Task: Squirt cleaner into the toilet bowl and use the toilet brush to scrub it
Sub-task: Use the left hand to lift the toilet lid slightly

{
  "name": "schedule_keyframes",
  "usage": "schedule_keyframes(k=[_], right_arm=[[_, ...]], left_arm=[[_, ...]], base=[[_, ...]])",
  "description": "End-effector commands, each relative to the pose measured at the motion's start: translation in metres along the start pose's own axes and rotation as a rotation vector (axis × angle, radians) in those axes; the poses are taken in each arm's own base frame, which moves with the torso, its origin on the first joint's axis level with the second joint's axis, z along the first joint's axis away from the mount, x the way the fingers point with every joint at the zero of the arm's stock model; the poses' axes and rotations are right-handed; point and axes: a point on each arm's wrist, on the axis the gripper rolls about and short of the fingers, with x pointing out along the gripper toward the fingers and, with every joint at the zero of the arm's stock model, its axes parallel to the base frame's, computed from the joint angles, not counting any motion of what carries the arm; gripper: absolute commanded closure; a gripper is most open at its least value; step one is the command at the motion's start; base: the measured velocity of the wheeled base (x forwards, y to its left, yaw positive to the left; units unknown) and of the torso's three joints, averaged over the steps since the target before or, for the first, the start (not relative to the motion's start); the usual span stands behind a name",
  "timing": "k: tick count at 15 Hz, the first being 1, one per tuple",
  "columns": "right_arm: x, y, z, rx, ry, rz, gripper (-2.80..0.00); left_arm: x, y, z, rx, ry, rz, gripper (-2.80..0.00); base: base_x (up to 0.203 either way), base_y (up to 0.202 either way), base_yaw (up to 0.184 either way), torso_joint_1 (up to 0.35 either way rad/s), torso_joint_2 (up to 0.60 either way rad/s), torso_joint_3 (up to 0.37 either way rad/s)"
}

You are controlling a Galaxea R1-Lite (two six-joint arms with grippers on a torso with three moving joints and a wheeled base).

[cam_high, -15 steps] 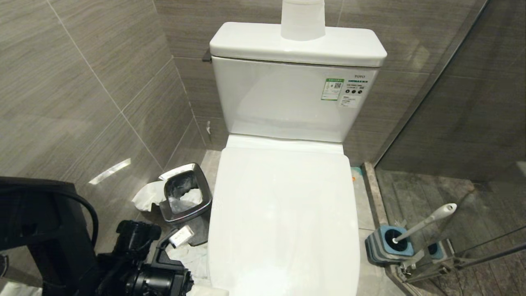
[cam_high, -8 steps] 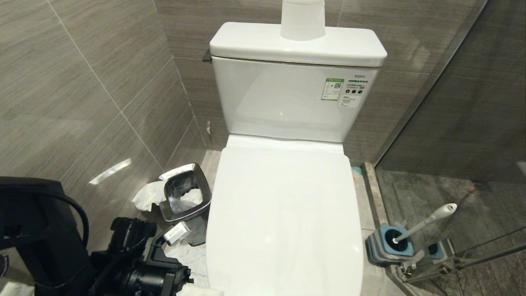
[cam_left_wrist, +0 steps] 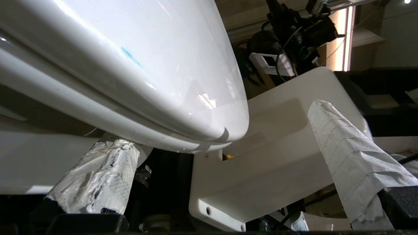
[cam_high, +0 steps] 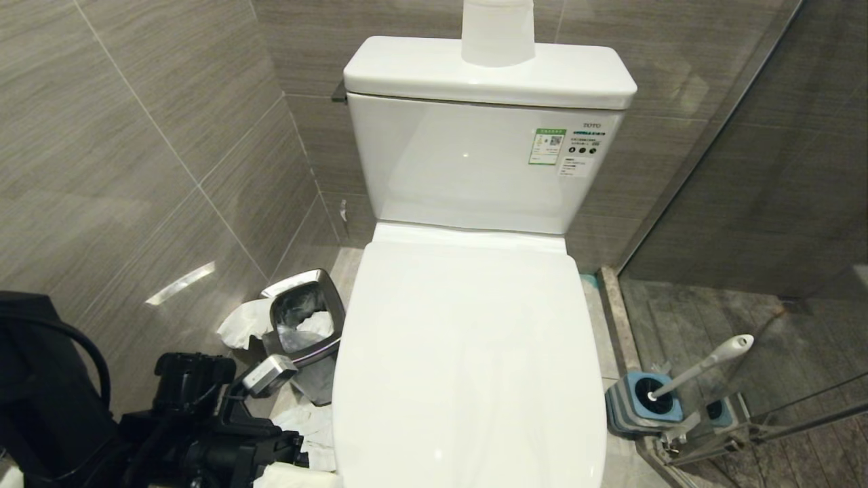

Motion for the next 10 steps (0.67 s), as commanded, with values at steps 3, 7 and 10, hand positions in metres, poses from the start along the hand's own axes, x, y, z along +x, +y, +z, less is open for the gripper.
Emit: schedule_keyframes(k=[3,7,10], right_arm=[[0.0,0.0,0.0,0.0,-0.001,0.001,0.0],[0.0,0.0,0.0,0.0,-0.002,0.001,0.0],[0.0,0.0,0.0,0.0,-0.001,0.001,0.0]], left_arm=[[-0.007,-0.015,0.003,0.051,-0.019,-0.018,-2.8],[0.0,-0.024,0.004,0.059,0.006,-0.045,-2.8],[0.008,-0.028,0.005,0.07,0.033,-0.068,-2.8]], base=[[0.0,0.0,0.0,0.0,0.0,0.0],[0.0,0.0,0.0,0.0,0.0,0.0],[0.0,0.0,0.0,0.0,0.0,0.0]])
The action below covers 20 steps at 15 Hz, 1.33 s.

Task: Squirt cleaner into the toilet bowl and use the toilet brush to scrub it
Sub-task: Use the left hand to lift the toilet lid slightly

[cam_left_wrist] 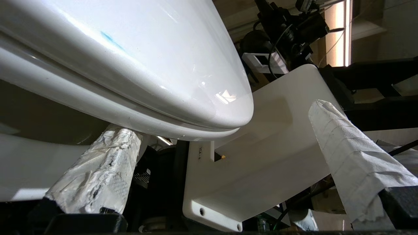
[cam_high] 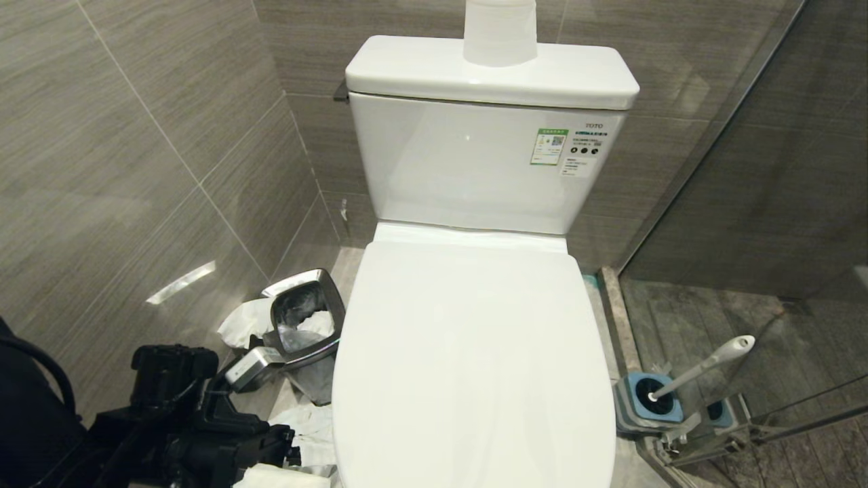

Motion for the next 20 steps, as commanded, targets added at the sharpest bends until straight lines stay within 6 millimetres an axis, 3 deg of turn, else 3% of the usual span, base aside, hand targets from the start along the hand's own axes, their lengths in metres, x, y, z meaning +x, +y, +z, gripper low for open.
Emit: schedule_keyframes(k=[1,6,11,20], right_arm=[[0.0,0.0,0.0,0.001,-0.001,0.0,0.0],[0.0,0.0,0.0,0.001,0.001,0.0,0.0],[0.0,0.0,0.0,0.001,0.0,0.0,0.0],[0.0,0.0,0.0,0.001,0.001,0.0,0.0]], left_arm=[[0.008,-0.005,0.004,0.022,0.027,-0.03,-2.8],[0.026,-0.011,0.029,0.024,0.027,0.055,-2.8],[0.027,-0.021,0.042,0.012,0.0,0.041,-2.8],[0.021,-0.067,0.075,-0.102,-0.092,-0.038,-2.8]], base=[[0.0,0.0,0.0,0.0,0.0,0.0],[0.0,0.0,0.0,0.0,0.0,0.0],[0.0,0.0,0.0,0.0,0.0,0.0],[0.0,0.0,0.0,0.0,0.0,0.0]])
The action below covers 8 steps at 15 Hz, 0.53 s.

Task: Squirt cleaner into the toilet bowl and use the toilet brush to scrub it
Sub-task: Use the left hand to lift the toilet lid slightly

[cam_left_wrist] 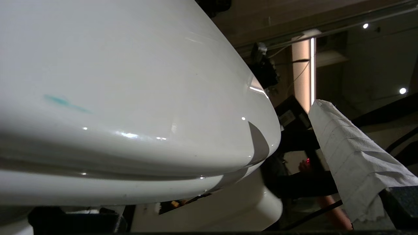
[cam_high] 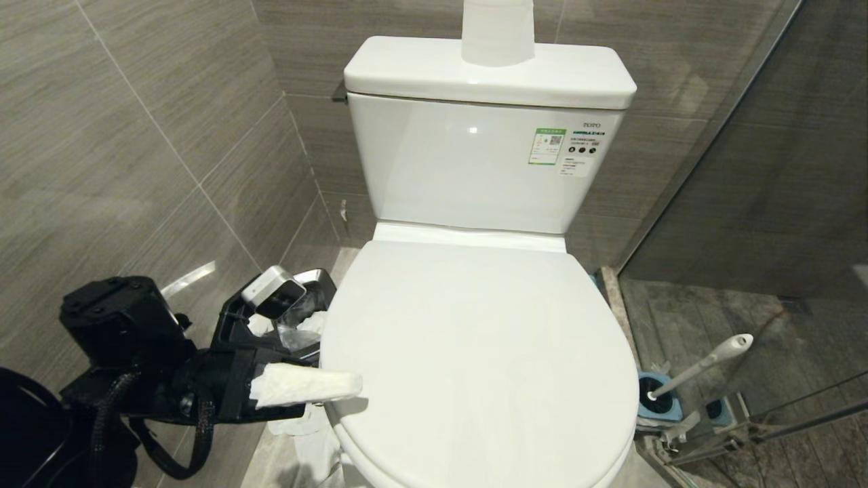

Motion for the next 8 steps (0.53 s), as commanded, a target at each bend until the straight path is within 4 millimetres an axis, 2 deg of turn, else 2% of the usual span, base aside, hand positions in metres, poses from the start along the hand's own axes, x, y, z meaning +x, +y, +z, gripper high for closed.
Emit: schedule_keyframes(k=[1,8], right_arm=[[0.0,0.0,0.0,0.0,0.0,0.001,0.0],[0.0,0.0,0.0,0.0,0.0,0.001,0.0]], left_arm=[[-0.005,-0.013,0.001,-0.041,-0.01,-0.013,-2.8],[-0.008,-0.026,0.005,-0.025,-0.04,-0.009,-2.8]], base=[[0.0,0.0,0.0,0.0,0.0,0.0],[0.0,0.0,0.0,0.0,0.0,0.0]])
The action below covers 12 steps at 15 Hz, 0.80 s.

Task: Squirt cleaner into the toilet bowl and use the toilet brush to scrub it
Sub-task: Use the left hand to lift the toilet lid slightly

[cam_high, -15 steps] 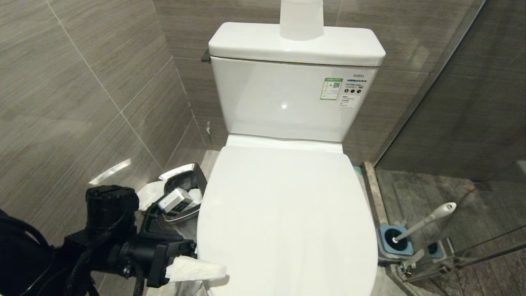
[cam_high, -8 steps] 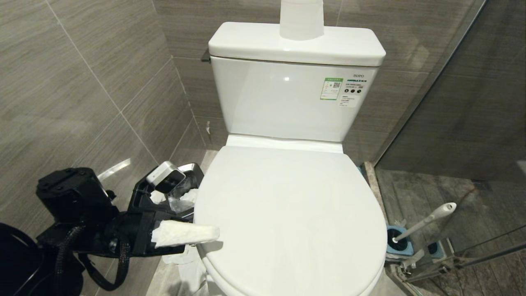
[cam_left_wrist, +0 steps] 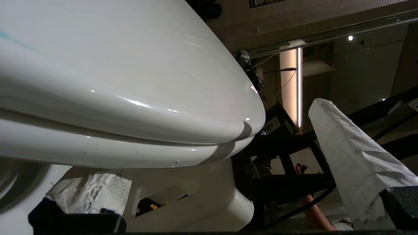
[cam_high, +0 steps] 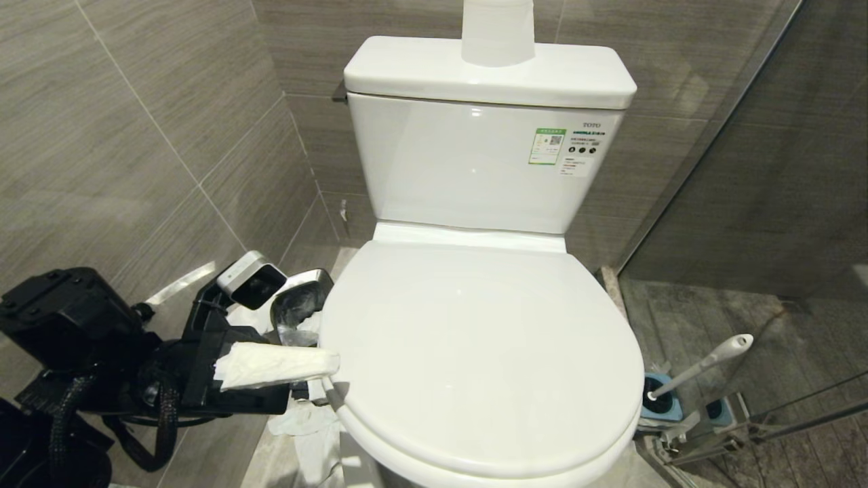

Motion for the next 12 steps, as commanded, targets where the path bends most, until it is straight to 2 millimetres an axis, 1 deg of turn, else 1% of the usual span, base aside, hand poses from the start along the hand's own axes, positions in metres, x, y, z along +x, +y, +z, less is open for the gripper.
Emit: schedule_keyframes(k=[1,5,7,9,12], right_arm=[[0.0,0.0,0.0,0.001,0.001,-0.001,0.0],[0.0,0.0,0.0,0.001,-0.001,0.0,0.0],[0.0,0.0,0.0,0.001,-0.001,-0.001,0.0],[0.0,0.0,0.0,0.001,-0.001,0.0,0.0],[0.0,0.0,0.0,0.001,-0.001,0.0,0.0]], left_arm=[[0.001,-0.004,0.002,0.018,-0.014,-0.001,-2.8],[0.003,-0.009,0.014,0.057,-0.042,-0.003,-2.8],[0.004,-0.013,0.023,0.075,-0.048,-0.013,-2.8],[0.006,-0.02,0.035,0.076,-0.07,-0.022,-2.8],[0.007,-0.032,0.061,0.071,-0.129,-0.04,-2.8]], base=[[0.0,0.0,0.0,0.0,0.0,0.0],[0.0,0.0,0.0,0.0,0.0,0.0],[0.0,0.0,0.0,0.0,0.0,0.0],[0.0,0.0,0.0,0.0,0.0,0.0],[0.0,0.0,0.0,0.0,0.0,0.0]])
